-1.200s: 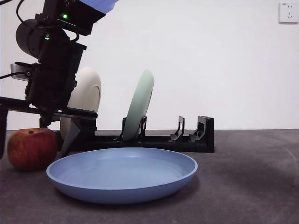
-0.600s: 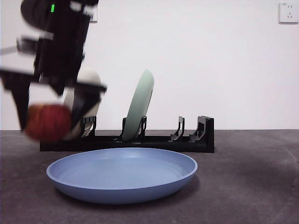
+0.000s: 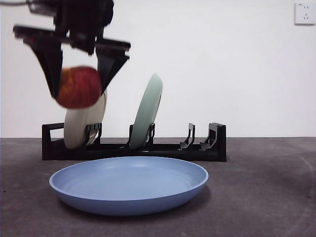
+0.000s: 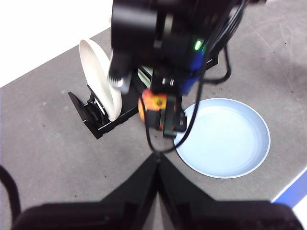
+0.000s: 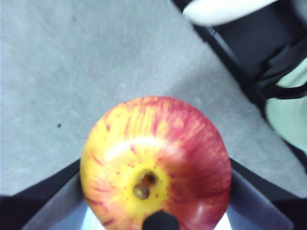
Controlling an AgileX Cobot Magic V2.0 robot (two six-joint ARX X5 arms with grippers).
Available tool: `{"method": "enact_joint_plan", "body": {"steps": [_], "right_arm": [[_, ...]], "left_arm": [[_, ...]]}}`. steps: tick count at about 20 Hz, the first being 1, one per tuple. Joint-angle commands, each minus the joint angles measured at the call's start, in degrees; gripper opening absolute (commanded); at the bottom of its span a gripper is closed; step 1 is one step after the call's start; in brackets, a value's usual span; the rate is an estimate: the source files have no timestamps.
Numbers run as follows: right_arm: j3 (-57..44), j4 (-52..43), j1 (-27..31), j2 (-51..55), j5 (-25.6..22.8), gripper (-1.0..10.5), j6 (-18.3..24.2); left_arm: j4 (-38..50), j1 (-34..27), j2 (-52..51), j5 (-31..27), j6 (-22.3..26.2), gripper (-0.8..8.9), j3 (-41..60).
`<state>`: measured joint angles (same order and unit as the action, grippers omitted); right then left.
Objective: Take the blue plate from the plate rack,put the plate on the table,take the apple from the table,put the apple in the plate
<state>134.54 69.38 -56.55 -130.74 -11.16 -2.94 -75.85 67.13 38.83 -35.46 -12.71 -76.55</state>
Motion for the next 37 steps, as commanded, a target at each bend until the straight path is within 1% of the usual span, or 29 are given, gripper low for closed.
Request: {"method": "enact_joint_plan", "body": {"steps": [1,5,7,8,10,13,15,18,22,24,25,31,37], "right_arm": [[-0.3,-0.3,-0.1,2.3,-0.4,0.0,0.6],[-2.1,0.1,-0.1,5.4,-0.5,0.0,0.6],[-6.7,-1.5,-0.2,8.0,-0.5,0.0,0.6],[-10.5,-3.4,-0.2,9.8,-0.7,0.0,0.6],[-23.8,-11.2,-0.2,16.7,-1.9,0.0,0.1],[-44.3,-24.6,-0.2,27.6,-0.9,0.0,-3.1],[-54.8,-32.5,-0.2,33.3,-0.9,0.0,-3.2],[-65.0,-40.5,-0.2,37.5,-0.8,0.0,-5.2],[-74.8,-51.1,-0.2,37.6,-0.7,0.0,-7.6],[-78.3,-57.0,-0.2,37.6,1.7,0.0,-9.6],[-79.1,-57.8,-0.1,37.6,1.7,0.0,-10.6],[-79.4,-54.0,0.0,37.0,1.1,0.0,-10.6],[-79.4,-52.6,0.1,36.5,2.4,0.2,-11.8]], "left_arm": [[0.2,-0.2,-0.2,-0.2,-0.6,-0.08,0.0],[0.2,-0.2,-0.2,-0.2,-0.6,-0.08,0.0],[0.2,-0.2,-0.2,-0.2,-0.6,-0.08,0.0],[0.2,-0.2,-0.2,-0.2,-0.6,-0.08,0.0],[0.2,-0.2,-0.2,-0.2,-0.6,-0.08,0.0],[0.2,-0.2,-0.2,-0.8,-1.3,-0.08,0.0],[0.2,-0.2,-0.1,-0.8,-2.6,-0.08,0.0],[0.2,-0.2,0.4,-0.7,-3.6,-0.08,0.0],[0.2,-0.2,1.7,-0.5,-3.6,-0.06,0.0],[0.2,-0.2,2.5,-0.5,-3.6,-0.06,0.0],[0.2,-0.2,2.9,-0.5,-3.6,-0.06,0.0],[0.2,-0.2,5.4,-0.2,-3.6,-0.05,0.0],[0.2,-0.2,8.2,-0.1,-3.6,-0.05,0.0]]}}
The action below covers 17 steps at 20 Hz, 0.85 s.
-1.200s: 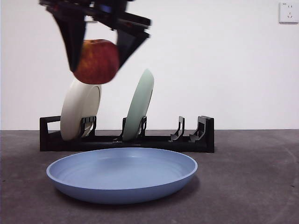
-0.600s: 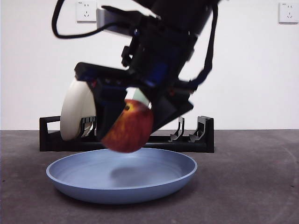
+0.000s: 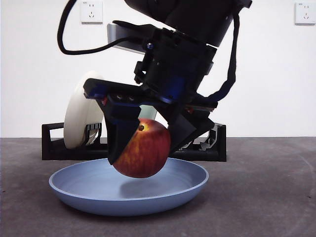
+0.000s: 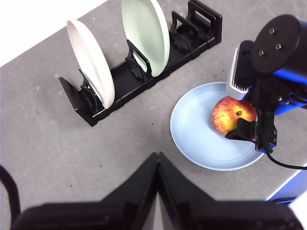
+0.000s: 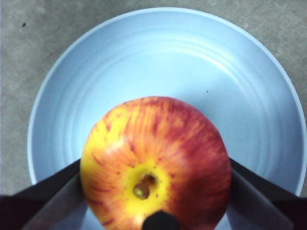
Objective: Take the blue plate from the plate rack,put the plate on the table,take the apple from the table,put the apple in the plate
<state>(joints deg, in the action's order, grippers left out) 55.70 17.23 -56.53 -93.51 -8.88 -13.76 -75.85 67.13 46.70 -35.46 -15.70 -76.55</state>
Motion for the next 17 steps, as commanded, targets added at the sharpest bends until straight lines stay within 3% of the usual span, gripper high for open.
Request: {"method": "enact_joint_plan", "body": {"steps": [1,2,7,11,15,17], "right_arm": [[-0.5,-0.3,0.0,-0.9,0.1,0.7,-1.5],[-0.5,-0.1,0.1,-1.3,-0.1,1.2,-1.8],[-0.5,-0.5,0.7,-1.3,-0.1,1.4,-1.7],[-0.5,0.0,0.7,-1.3,0.0,4.5,-2.2],[-0.5,0.1,0.7,-1.3,-0.1,4.5,-2.2],[-0.5,0.3,0.7,-1.3,-0.1,5.1,-2.2]], "left_arm": [[0.2,-0.2,0.7,-0.1,-0.6,-0.05,0.0],[0.2,-0.2,0.9,-0.1,-0.6,-0.05,0.0],[0.2,-0.2,1.4,1.5,-0.6,-0.05,0.0],[0.2,-0.2,1.4,1.4,-0.6,-0.05,0.0],[0.2,-0.2,1.4,1.5,-0.6,-0.05,0.0],[0.2,-0.2,1.4,1.5,-0.6,-0.05,0.0]]}}
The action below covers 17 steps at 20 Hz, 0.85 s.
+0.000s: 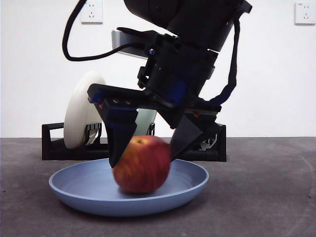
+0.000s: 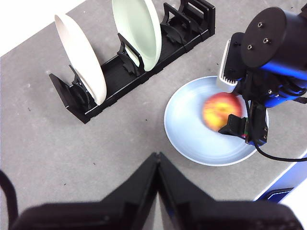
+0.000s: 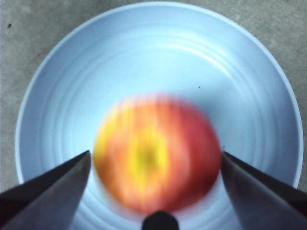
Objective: Take the blue plate from the plate rack,put the plate on the table,take the apple from the table,put the apple in the plate
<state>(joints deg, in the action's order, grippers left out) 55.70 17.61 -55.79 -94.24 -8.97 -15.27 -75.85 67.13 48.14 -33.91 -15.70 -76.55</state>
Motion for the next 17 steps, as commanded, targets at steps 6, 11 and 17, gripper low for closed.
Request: {"method": "enact_joint_plan", "body": {"steps": [6,11,17], "right_arm": [[1.7,2.7,-0.1,2.5,1.5,5.0,-1.1],[5.9,20.6,-0.1,16.1,-2.2,4.0,-0.7],[6.0,40.9,-0.1,37.7,-15.0,0.0,1.5]], "left_arm": [[0.2,-0.2,-0.1,-0.1,0.8,-0.04,0.0],[0.2,-0.2,-0.1,3.3,0.2,-0.04,-0.1],[0.2,-0.2,1.4,4.1,0.3,-0.04,-0.1]]}}
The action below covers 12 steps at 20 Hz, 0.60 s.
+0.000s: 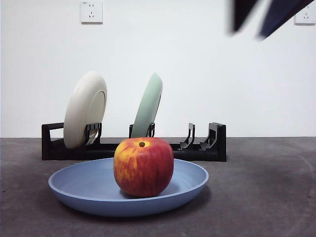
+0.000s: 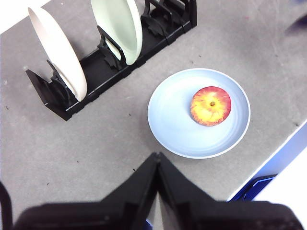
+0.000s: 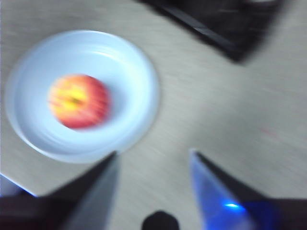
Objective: Take the blue plate from the plate rack,put the plate on the table,take the apple from the table,put the apple in the plate
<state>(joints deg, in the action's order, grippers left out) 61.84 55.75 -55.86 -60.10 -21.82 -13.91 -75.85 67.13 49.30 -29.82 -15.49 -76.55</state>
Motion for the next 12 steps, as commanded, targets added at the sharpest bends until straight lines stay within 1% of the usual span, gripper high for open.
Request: {"method": "enact_joint_plan", "body": {"steps": [1,3,4,6,10,12], "right_arm": [[-0.2,4.0,0.0,6.3,-4.0,0.0,-0.1],[-0.2,4.4,0.0,10.6,-6.7,0.0,0.0],[-0.2,4.4,0.0,12.2,-7.2,0.0,0.0],[-0.2,4.4,0.0,14.3,-7.3,0.0,0.0],[-0.2,4.7,0.0,15.0,-7.4,0.0,0.0],[-0.2,5.0,0.0,14.5,-7.4,0.0,0.0]], "left_arm": [[0.2,-0.2,0.7,0.0,0.0,-0.04,-0.1],[0.2,-0.2,1.9,0.0,0.0,-0.04,-0.1],[0.2,-0.2,2.5,0.0,0.0,-0.04,-0.1],[0.2,-0.2,3.8,0.0,0.0,-0.04,-0.1],[0.2,0.0,5.3,0.1,0.0,-0.04,0.0],[0.2,-1.9,5.7,0.3,0.0,-0.04,0.0]]}}
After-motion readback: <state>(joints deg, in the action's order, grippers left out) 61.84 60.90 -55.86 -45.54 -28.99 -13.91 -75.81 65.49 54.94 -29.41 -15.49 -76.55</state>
